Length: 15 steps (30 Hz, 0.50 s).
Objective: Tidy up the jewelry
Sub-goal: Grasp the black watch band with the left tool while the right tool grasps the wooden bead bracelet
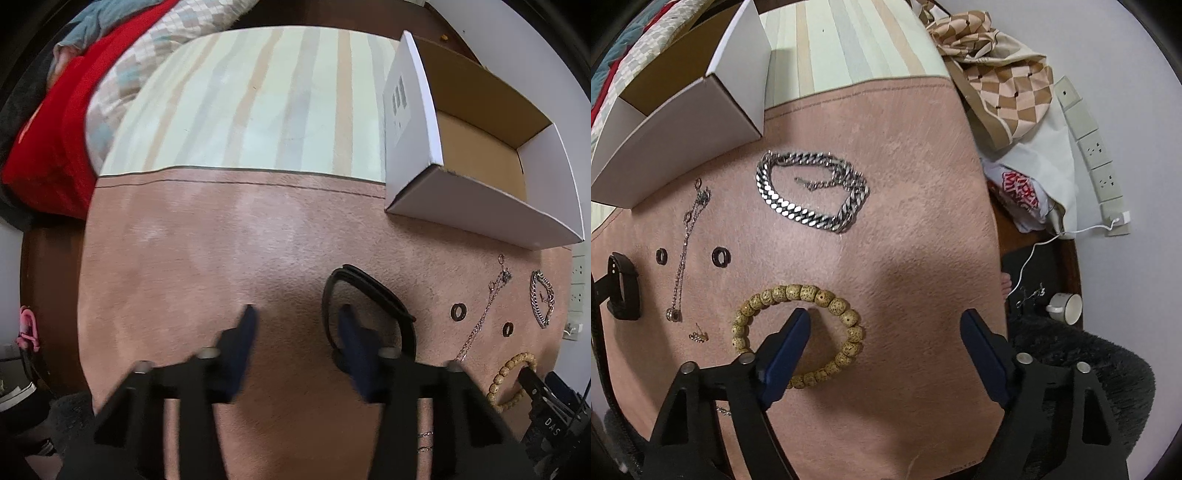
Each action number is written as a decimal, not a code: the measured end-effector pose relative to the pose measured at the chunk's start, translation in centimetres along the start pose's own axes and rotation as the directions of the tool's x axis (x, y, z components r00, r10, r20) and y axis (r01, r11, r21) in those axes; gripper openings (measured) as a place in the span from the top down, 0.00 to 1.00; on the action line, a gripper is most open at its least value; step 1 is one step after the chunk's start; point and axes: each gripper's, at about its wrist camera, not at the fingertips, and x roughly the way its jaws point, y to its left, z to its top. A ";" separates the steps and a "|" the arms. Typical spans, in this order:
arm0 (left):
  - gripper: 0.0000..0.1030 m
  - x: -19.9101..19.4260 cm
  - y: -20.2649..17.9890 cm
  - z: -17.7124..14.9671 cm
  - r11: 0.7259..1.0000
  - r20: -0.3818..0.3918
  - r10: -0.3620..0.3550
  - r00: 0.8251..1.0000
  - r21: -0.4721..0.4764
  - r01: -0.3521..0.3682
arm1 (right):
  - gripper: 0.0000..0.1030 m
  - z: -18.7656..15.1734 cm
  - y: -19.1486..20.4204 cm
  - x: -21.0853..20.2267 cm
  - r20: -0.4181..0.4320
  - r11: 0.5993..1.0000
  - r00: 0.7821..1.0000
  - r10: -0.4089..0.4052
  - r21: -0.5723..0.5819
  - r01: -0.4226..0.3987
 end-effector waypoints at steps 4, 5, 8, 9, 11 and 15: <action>0.90 0.0 -0.4 -0.4 1.000 0.023 -0.014 1.000 0.027 0.013 | 0.35 -0.4 0.0 -0.2 0.014 0.999 0.999 0.047 0.016 -0.048; 0.94 -0.1 -0.5 -0.6 0.999 0.032 -0.017 0.999 0.036 0.016 | 0.40 -0.6 0.1 -0.4 0.025 0.999 0.999 0.048 0.006 -0.049; 0.96 -0.4 -1.3 -1.2 0.999 0.049 -0.019 0.999 0.051 0.017 | 0.81 -0.9 0.9 -1.0 0.063 0.999 0.997 0.046 -0.020 -0.045; 0.96 -0.6 -1.4 -1.4 0.998 0.054 -0.019 0.998 0.054 0.016 | 0.91 -0.9 1.1 -1.0 0.064 0.999 0.997 0.042 -0.024 -0.040; 0.97 -1.0 -2.2 -1.4 0.998 0.060 -0.020 0.998 0.058 0.016 | 0.91 -0.9 1.2 -1.1 0.066 0.998 0.995 0.068 -0.021 -0.067; 0.98 -2.6 -2.2 -2.1 0.998 0.089 -0.033 0.995 0.060 0.028 | 0.91 -1.1 1.1 -1.9 0.079 0.992 0.989 0.127 0.000 -0.128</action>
